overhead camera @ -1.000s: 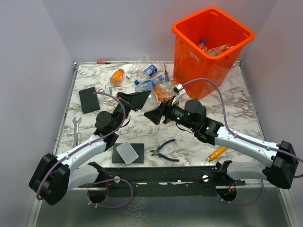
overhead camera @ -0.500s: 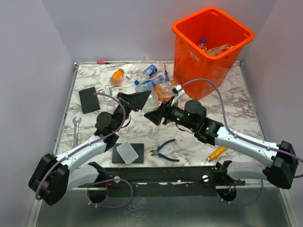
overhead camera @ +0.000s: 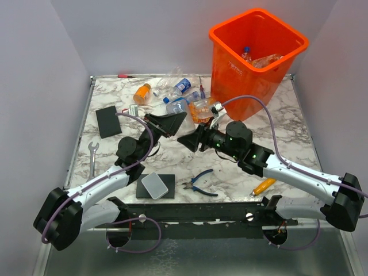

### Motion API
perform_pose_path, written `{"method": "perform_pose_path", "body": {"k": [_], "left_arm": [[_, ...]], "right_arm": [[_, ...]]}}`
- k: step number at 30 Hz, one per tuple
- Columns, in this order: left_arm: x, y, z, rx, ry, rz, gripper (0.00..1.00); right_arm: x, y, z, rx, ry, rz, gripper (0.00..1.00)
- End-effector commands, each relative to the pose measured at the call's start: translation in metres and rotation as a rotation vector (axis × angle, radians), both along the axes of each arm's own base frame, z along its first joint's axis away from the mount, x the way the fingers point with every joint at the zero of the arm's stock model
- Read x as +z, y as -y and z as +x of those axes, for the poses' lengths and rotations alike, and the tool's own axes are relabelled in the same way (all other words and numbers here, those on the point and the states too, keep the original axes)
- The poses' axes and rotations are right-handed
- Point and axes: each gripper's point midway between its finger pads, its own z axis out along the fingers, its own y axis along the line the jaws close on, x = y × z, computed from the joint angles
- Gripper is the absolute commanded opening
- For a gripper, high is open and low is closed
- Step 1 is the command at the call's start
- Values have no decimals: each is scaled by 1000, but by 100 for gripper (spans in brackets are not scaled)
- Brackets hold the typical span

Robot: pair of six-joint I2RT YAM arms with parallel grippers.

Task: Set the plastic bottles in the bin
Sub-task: Place the plastic bottle in the trash bin.

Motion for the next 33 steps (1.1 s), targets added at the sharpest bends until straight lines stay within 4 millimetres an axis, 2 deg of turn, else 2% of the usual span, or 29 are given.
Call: {"method": "perform_pose_path", "body": {"k": [1,5,8,11,13,16,18,21,23,27,29,33], "left_arm": [[15,-2,-20,-21,71,13,99],[28,-21,-21,87,126,70,99],[40,-41,-19,207,166,156,99],[50,-62,-18,333,201,241,99],[48,-77,-13,424,200,296,99],[33,-90,-3,516,180,400,99],[18,-96,3,559,170,485,99],[-8,-107,17,631,77,598,99],[-31,-113,26,657,-16,701,99],[-59,-118,34,677,-95,826,99],[-70,-125,33,708,-128,817,99],[-67,-132,26,731,-122,764,99]], "right_arm": [[19,17,8,-79,41,1,0],[33,36,8,-132,72,-40,0],[51,64,9,-216,110,-83,0],[83,94,11,-308,175,-106,0],[108,112,16,-383,213,-132,0],[148,138,31,-535,251,-208,0],[170,148,45,-622,281,-263,0],[209,160,63,-717,327,-270,0],[229,170,85,-779,330,-245,0],[254,197,136,-903,285,-116,0],[263,220,156,-1013,299,-64,0],[269,273,189,-1153,274,103,0]]}}
